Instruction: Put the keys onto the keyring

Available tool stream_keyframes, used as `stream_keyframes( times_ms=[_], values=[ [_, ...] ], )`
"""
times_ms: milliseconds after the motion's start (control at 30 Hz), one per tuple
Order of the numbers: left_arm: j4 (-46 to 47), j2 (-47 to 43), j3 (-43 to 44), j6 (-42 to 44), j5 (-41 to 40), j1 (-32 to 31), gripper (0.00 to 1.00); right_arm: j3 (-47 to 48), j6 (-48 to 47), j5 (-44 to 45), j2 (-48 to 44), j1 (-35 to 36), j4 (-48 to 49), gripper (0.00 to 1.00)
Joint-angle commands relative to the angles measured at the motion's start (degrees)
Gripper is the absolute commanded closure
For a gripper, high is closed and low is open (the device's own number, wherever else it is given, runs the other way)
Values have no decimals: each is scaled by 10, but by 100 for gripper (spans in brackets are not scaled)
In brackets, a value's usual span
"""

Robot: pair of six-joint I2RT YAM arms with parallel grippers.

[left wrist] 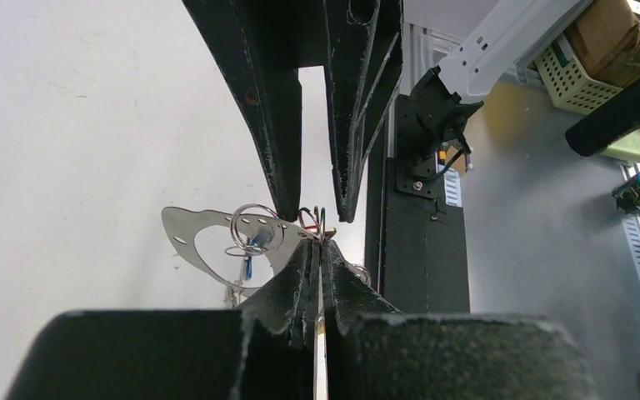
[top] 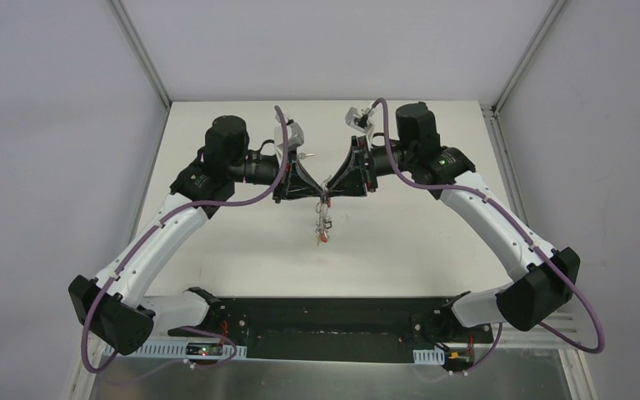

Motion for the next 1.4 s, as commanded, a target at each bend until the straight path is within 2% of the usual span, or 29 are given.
stream_keyframes(
  times_ms=[0, 333, 833, 1200, 1300, 1367],
  values=[
    [43, -5, -6, -6, 6, 8, 100, 3, 4, -19, -4, 9, 27, 70],
    [73, -4, -14, -44, -3, 9, 100, -1, 6, -25, 2, 18, 31, 80],
    [111, -16, -30, -75, 10, 21, 100, -6, 9, -22, -2, 12, 38, 81],
    [152, -14, -48, -103, 10, 23, 100, -8, 28, -30, 1, 8, 58, 100],
    [148, -19, -52, -92, 15, 25, 100, 6, -7, -15, 2, 7, 18, 100],
    [104, -22, -39, -52, 17, 25, 92, 8, -22, -10, 2, 8, 1, 100]
  ],
)
